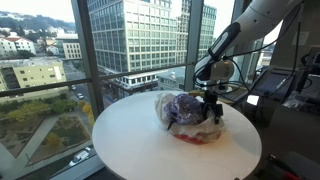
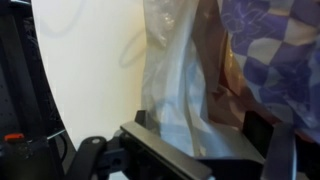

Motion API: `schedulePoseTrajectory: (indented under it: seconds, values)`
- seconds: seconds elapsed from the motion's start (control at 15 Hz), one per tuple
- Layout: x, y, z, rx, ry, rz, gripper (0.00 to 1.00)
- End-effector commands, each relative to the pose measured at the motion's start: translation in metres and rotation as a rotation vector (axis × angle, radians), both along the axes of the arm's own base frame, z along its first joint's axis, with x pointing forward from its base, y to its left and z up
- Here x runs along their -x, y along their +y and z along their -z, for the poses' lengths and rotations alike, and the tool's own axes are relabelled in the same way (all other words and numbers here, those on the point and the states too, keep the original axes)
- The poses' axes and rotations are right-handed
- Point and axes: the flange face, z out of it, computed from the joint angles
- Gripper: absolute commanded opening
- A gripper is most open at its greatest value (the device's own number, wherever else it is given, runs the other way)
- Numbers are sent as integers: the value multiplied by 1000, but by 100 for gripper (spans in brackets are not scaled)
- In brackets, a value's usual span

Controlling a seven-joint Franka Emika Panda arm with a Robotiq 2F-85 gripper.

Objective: Put the items, which are on the table, in the plastic

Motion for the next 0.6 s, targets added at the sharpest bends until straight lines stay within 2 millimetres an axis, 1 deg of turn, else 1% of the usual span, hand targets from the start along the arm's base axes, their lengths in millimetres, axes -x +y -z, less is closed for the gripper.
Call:
schedulePoseTrajectory:
  seconds: [0.0, 0.07, 0.2, 0.27, 0.4, 0.47, 0.53]
  values:
    - [8, 10, -2, 114, 102, 48, 92]
    - [10, 12, -2, 135, 121, 55, 73]
    - [14, 20, -4, 161, 165, 60, 58]
    - [17, 24, -6, 180, 194, 71, 49]
    - [20, 29, -12, 227, 248, 101, 36]
    - [22, 32, -15, 245, 277, 114, 27]
    - [24, 36, -19, 272, 312, 133, 20]
